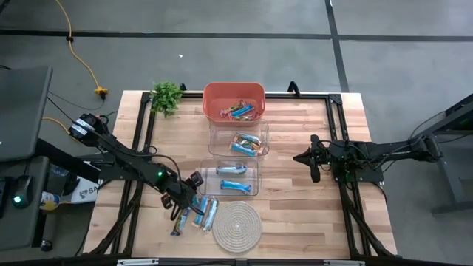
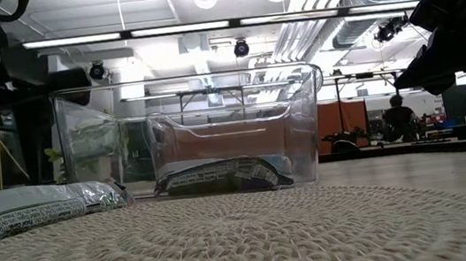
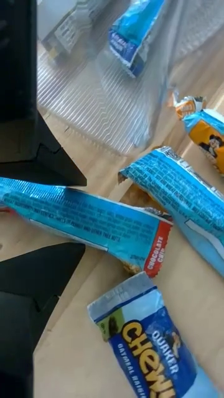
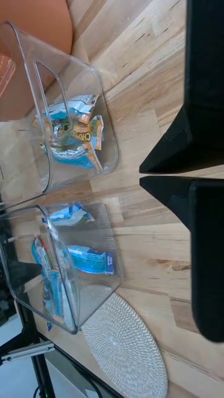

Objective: Pick and place Granola Bars by type
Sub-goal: Put the red granola bar into the orange bin

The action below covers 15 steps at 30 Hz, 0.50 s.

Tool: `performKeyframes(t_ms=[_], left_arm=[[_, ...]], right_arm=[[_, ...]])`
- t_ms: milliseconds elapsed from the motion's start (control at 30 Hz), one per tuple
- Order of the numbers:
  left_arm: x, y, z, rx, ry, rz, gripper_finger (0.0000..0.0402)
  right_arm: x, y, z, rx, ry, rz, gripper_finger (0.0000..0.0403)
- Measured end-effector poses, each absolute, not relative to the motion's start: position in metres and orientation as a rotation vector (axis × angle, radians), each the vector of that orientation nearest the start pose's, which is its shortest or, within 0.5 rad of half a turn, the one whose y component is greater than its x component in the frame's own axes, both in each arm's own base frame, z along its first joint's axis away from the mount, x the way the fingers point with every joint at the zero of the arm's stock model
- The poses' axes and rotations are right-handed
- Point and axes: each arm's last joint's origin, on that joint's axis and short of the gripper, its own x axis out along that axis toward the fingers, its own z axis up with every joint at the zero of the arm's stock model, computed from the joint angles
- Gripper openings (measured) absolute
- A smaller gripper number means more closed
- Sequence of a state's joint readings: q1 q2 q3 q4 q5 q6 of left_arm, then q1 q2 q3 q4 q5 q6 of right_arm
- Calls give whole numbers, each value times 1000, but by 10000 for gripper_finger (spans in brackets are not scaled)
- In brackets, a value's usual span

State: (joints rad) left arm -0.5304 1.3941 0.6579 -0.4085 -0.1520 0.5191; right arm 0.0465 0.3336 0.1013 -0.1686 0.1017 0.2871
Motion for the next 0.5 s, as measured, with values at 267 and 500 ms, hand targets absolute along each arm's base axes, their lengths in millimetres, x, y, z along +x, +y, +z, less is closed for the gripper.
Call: performKeyframes(t_ms=[267, 500], left_arm=[[206, -114, 154, 929, 985, -610, 153], [210, -116, 145, 944, 1011, -602, 153]], right_arm=[[112, 2, 154, 253, 389, -111, 0], [112, 2, 154, 253, 390, -111, 0]])
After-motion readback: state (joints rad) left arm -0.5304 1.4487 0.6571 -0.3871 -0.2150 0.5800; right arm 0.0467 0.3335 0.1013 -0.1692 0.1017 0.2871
